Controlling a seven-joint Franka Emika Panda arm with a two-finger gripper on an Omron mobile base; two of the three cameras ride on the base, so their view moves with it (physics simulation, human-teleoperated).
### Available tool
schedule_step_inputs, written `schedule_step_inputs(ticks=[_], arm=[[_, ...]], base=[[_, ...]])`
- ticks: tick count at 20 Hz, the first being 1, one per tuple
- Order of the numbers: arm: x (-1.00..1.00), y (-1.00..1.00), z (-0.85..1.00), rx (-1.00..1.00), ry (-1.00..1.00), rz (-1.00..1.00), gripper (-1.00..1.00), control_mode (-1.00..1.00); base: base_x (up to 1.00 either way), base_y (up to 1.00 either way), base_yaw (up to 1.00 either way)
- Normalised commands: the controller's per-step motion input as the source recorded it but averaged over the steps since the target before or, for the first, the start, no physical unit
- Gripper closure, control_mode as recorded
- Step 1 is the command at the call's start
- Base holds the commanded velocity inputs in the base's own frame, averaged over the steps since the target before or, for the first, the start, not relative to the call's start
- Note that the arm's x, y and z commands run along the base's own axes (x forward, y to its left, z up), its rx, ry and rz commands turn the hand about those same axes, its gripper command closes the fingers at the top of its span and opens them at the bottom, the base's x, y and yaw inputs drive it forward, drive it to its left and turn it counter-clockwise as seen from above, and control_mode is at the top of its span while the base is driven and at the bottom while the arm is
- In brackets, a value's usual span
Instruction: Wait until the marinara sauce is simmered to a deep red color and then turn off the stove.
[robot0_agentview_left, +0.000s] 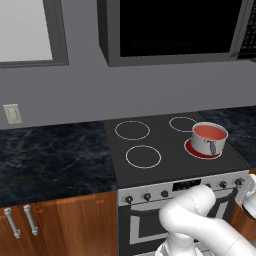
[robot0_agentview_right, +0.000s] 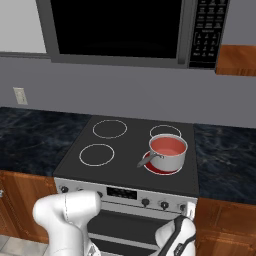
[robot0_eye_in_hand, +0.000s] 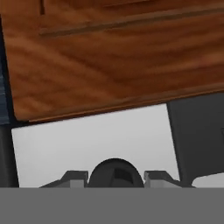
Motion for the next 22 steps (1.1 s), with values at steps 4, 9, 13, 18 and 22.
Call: schedule_step_inputs(ticks=[4,9,13,18,22], arm=[[-0.06,0.0,0.0,0.46,-0.02,0.0,1.0,-1.0],[-0.07,-0.03,0.0,0.46,0.0,0.0,1.0,-1.0],[-0.06,-0.11,0.0,0.43,0.0,-0.01,1.0,-1.0],[0.0,-0.11,0.0,0.42,0.0,-0.04,1.0,-1.0],[0.0,-0.07,0.0,0.4,0.0,-0.05,1.0,-1.0]], base=[[0.0,0.0,0.0],[0.0,0.0,0.0],[0.0,0.0,0.0],[0.0,0.0,0.0],[0.0,0.0,0.0]])
